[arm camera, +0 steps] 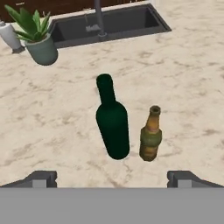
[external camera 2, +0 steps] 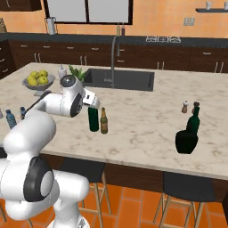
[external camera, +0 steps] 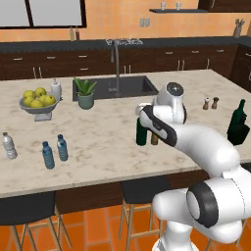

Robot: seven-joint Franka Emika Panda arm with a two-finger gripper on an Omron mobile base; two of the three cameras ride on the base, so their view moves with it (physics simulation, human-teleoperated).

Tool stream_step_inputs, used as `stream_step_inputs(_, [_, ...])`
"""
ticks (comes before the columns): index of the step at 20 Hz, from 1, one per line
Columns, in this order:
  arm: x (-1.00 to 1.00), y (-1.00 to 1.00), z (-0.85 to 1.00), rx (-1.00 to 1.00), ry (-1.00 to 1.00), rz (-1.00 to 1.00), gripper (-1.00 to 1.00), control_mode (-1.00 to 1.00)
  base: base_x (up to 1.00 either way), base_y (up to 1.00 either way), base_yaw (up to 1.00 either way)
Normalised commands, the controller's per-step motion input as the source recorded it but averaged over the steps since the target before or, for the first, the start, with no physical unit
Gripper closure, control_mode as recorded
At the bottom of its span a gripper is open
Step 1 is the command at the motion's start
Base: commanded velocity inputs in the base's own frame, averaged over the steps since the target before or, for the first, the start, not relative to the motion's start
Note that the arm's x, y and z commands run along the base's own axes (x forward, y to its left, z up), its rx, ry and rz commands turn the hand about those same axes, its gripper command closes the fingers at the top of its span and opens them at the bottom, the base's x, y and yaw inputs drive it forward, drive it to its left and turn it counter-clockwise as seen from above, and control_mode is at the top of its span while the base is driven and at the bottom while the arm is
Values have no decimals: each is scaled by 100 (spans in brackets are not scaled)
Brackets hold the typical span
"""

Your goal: Move the plastic bottles in the middle to the plastics group, and the glass bottles in the middle to the glass group.

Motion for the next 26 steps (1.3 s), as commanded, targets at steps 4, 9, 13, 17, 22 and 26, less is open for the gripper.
stream_step_inputs(4, [34, 0, 0, -11, 27, 0, -100, -100, 0, 0, 0])
stream_step_inputs(9, [31, 0, -12, -2, 11, 1, -100, -100, 0, 0, 0])
stream_step_inputs(13, [12, 3, -32, 0, -2, 1, -100, -100, 0, 0, 0])
stream_step_inputs(17, [16, 0, -30, 0, 0, 1, -100, -100, 0, 0, 0])
stream_step_inputs(22, [21, 0, -5, 0, -2, 1, -100, -100, 0, 0, 0])
stream_step_inputs(26, [24, 0, 0, 0, -6, 3, -100, -100, 0, 0, 0])
